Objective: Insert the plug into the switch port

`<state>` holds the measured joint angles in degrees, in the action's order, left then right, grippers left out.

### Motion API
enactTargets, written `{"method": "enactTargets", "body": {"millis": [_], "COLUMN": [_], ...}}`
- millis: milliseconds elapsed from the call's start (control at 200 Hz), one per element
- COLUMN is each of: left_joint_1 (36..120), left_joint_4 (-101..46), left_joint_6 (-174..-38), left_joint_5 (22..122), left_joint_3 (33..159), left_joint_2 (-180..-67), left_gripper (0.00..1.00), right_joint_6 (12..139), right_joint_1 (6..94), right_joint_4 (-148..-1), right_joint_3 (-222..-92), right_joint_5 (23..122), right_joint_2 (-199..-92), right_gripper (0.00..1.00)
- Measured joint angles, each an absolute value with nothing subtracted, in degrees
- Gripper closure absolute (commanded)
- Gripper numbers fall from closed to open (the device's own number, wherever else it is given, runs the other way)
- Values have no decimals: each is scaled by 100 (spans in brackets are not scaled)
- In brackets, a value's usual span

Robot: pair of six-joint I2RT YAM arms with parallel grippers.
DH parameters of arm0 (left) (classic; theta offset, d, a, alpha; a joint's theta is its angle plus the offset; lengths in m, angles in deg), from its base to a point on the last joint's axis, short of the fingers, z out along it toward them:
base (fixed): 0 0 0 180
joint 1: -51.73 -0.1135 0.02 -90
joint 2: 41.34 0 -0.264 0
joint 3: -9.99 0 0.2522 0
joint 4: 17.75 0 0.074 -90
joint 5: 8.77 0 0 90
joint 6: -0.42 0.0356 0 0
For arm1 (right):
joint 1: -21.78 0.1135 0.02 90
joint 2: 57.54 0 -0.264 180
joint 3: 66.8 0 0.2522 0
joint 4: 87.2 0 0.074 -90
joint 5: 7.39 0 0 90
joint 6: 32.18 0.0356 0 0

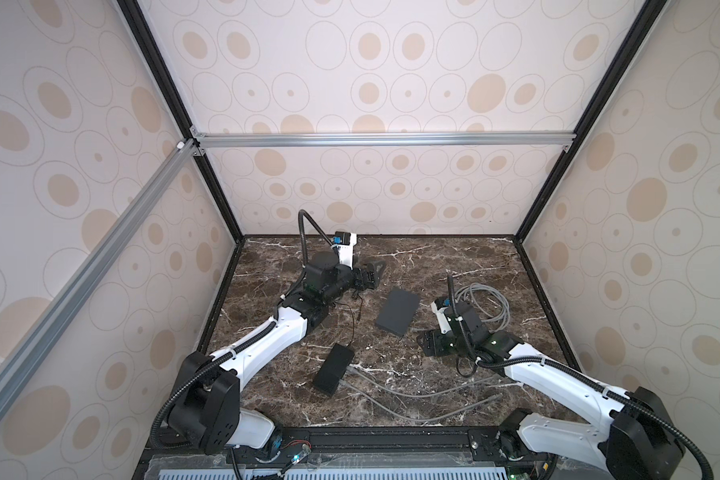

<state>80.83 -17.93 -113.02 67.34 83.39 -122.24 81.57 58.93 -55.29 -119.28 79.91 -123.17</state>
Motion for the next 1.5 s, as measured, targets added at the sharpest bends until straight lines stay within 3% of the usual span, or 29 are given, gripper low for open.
{"method": "enactTargets", "body": {"millis": [145,295,370,540,675,825,995,1125,1501], "left_joint_1": [7891,7749,7721,7712,7712,7712,7712,7712,7712], "left_joint_4": [-2036,-2623,-2908,-3627,-4140,-4639,-5017,-5200,-5336], "left_joint_6": [-11000,-10644,-10508,-10320,-10279,-10264,-10218,-10124,-10073], "left_joint_5": [6833,7012,7106,7078,6953,6820,6743,6649,6527], "left_joint_3": [8061,7963,8177,8872,9229,9486,9589,9795,9897], "left_joint_2": [-11999,-12093,-12342,-13197,-13853,-14404,-14631,-14867,-14948], "left_gripper": [11,31,33,37,48,47,47,65,72], "right_joint_6": [8312,8548,8699,9025,9145,9147,9149,9184,9226], "right_joint_1": [6726,7296,7364,7526,7576,7578,7578,7578,7578], "right_joint_4": [-5179,-5055,-5072,-5223,-5219,-5225,-5252,-5256,-4793], "right_joint_3": [-12394,-12691,-12682,-12508,-12477,-12466,-12387,-12293,-12438], "right_joint_5": [7941,7948,7939,7996,8070,8120,8114,8105,8597], "right_joint_2": [-12585,-12664,-12662,-12585,-12570,-12511,-12505,-12505,-12588], "right_gripper": [23,41,44,45,46,46,47,49,50]}}
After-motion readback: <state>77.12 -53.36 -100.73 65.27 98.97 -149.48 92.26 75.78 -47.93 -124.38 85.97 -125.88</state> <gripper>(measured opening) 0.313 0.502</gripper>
